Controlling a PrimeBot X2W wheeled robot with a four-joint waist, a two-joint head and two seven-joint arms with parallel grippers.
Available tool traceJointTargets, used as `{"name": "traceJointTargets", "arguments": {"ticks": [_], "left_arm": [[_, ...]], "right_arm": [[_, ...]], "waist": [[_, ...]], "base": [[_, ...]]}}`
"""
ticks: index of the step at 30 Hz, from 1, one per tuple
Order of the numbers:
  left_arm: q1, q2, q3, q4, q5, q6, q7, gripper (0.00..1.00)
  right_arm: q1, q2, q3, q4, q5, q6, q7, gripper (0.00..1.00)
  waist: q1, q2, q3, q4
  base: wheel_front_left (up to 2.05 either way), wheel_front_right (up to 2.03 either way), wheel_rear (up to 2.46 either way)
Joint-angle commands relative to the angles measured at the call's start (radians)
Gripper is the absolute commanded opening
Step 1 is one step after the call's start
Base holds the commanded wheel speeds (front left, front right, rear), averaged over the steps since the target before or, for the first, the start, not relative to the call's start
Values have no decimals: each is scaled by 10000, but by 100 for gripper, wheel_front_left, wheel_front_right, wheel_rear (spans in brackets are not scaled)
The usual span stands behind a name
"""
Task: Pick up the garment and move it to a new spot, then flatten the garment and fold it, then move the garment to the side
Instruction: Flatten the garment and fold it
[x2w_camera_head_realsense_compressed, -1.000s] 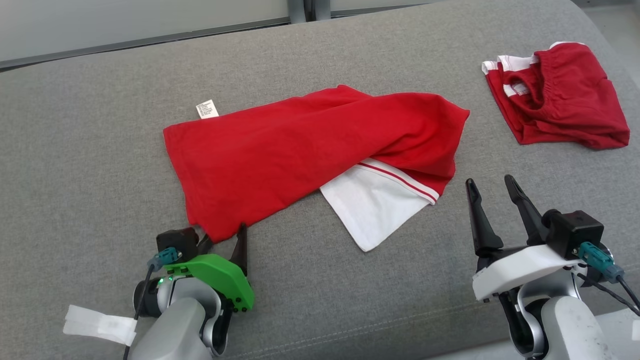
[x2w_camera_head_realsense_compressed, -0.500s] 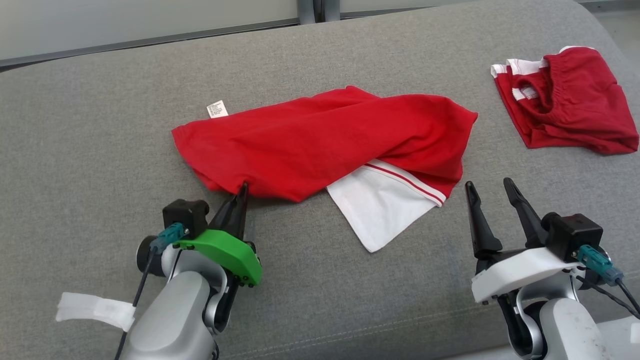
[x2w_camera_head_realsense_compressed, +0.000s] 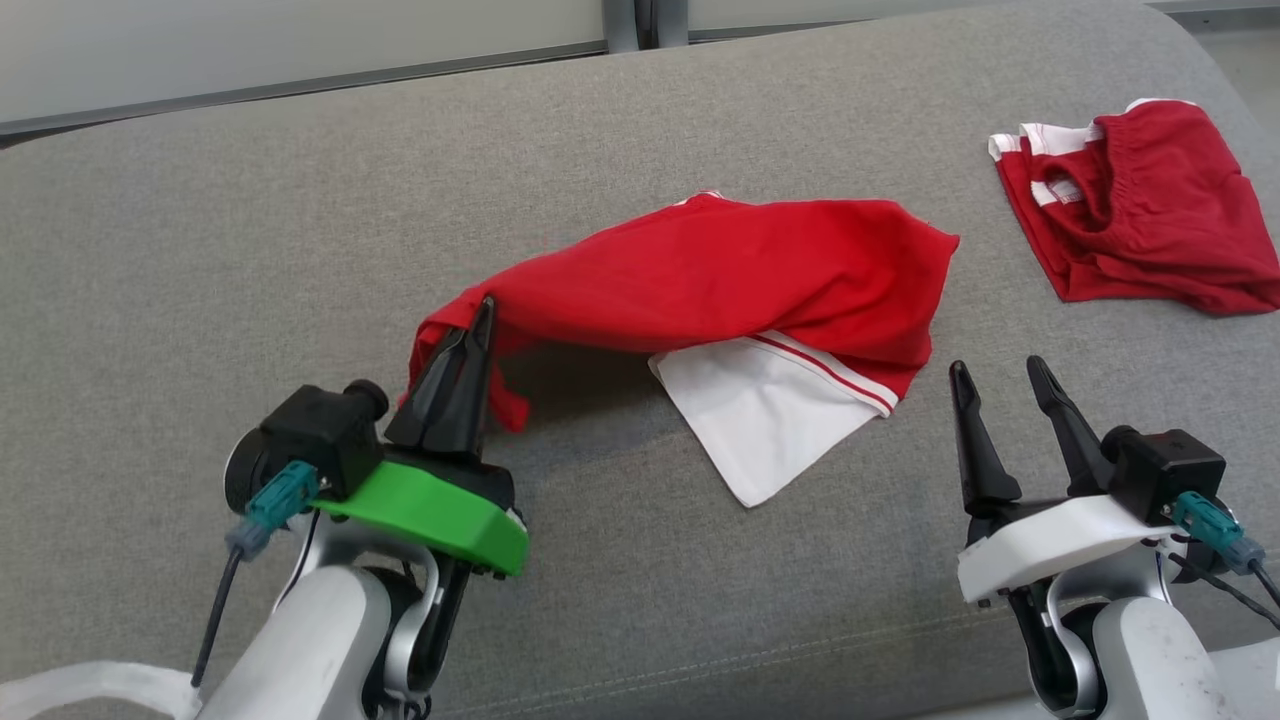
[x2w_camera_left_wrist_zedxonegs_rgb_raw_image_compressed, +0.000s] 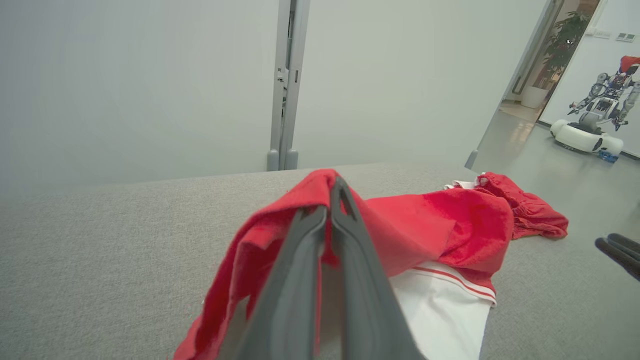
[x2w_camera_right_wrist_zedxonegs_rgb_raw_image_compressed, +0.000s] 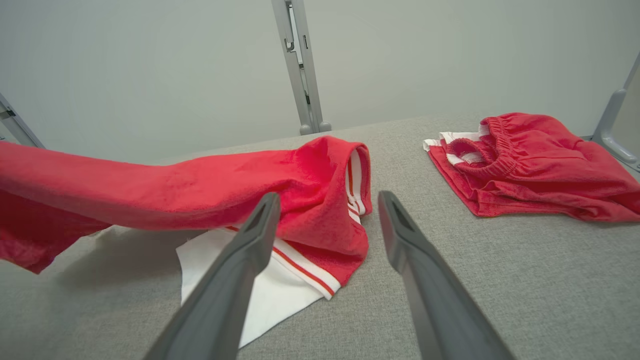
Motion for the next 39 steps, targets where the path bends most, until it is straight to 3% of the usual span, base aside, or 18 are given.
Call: {"name": "traceJointTargets", "arguments": {"ticks": [1,5,8,15,24,35,39], "left_arm": [[245,106,14,-631,38,172,189,0],[609,383,181,-1847,-251,577,954,0],[456,401,522,-1549,-630,641,1133,0],[-818,330,1330,1673,-1316,159,817,0],[-2953,304,1658,5995,-1393,-565,152,0],[-4666,394,1834,9195,-1451,-993,-623,0],[-4963,208,1785,9991,-1513,-1251,-802,96]], "right_arm": [[54,-29,-17,-23,2,-4,-34,100],[-52,-28,1,-76,-12,-4,-15,100],[-226,-29,100,-69,31,-4,-23,100],[-527,-29,238,-6,-14,-4,-61,100],[-956,-25,430,-103,-34,-4,-90,100],[-1327,-26,457,-180,-68,-4,-217,100],[-1405,-28,432,-65,-120,-4,-245,100]], "waist": [[0,0,16,17],[0,0,132,11],[0,0,300,-98],[0,0,813,-522],[0,0,1635,-1181],[0,0,2414,-1360],[0,0,2312,-1125]], "base": [[0,0,0],[0,0,0],[0,0,0],[0,0,0],[0,0,0],[0,0,0],[0,0,0]]}}
